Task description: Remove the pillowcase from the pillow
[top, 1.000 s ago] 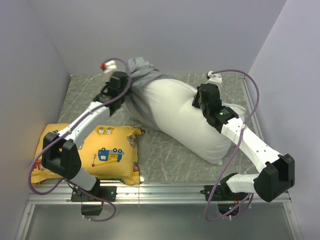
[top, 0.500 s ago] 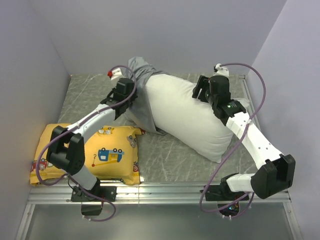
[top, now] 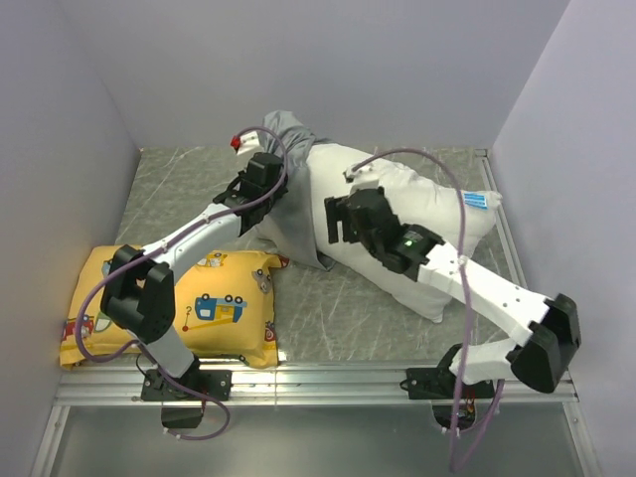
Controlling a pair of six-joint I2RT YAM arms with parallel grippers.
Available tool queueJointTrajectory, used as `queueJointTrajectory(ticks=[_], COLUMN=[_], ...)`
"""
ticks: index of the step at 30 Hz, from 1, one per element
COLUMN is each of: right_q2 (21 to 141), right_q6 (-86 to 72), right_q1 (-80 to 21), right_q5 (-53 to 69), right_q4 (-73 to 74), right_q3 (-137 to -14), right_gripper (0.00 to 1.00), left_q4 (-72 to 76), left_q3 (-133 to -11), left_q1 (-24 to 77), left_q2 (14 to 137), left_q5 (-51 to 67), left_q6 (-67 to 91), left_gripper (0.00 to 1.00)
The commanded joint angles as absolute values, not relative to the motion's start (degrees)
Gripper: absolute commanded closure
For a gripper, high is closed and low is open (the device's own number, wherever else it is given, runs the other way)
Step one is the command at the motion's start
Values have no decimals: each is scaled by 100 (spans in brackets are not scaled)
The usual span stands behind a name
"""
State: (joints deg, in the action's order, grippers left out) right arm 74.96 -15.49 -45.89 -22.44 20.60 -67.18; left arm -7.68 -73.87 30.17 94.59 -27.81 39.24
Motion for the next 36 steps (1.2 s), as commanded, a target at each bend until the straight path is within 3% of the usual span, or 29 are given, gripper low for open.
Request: queueJointTrajectory(ticks=[1, 6, 8, 9, 11, 12, 13, 16, 19, 24, 30, 36], right_q2=[8075, 8972, 9464, 9544, 9510, 9423, 9222, 8870, 8614, 8403, 8042, 7796], right_q6=[-1679, -1714, -1836, -1880, -1977, -1995, -1969, -1942, -1846, -1749, -1819, -1784], right_q1=[-4640, -4632, -4422, -4343, -4176, -4140, -4096, -3947, -3797, -3665, -3630, -3437], right_q5=[-2900, -3443, -3533, -3507, -3489, -3350, -3279, -3016, -2883, -2795, -2566, -2663], right_q4=[1961, 1591, 1810, 1871, 1916, 1925, 1916, 2143, 2293, 2461, 2505, 2663], right_q3=[-6338, -6196, -6484, -6556, -6661, -6688, -6723, -7117, -7452, -7760, -7945, -7867], right_gripper=[16, 12, 21, 46, 91, 100, 100, 100, 100, 100, 100, 100], left_q4=[-1072, -1283, -1283, -1266, -1274, -1274, -1274, -1231, -969, -615, -81, -493], left_q3=[-7734, -8077, -8156, -8182, -8209, -8218, -8209, -8052, -7570, -6865, -6443, -6671], left_q1=[3138, 3146, 3146, 3146, 3146, 3155, 3155, 3155, 3322, 3735, 3937, 3876], left_q2=[9589, 9721, 9695, 9642, 9563, 9475, 9422, 9115, 8606, 8069, 8419, 8815], left_q5=[-2540, -2444, -2373, -2321, -2294, -2285, -2276, -2206, -2232, -2188, -2091, -3242], left_q6=[3701, 3595, 3534, 3498, 3402, 3367, 3340, 3331, 3349, 3296, 3428, 3656], left_gripper=[99, 100, 99, 98, 82, 72, 49, 19, 7, 4, 5, 16])
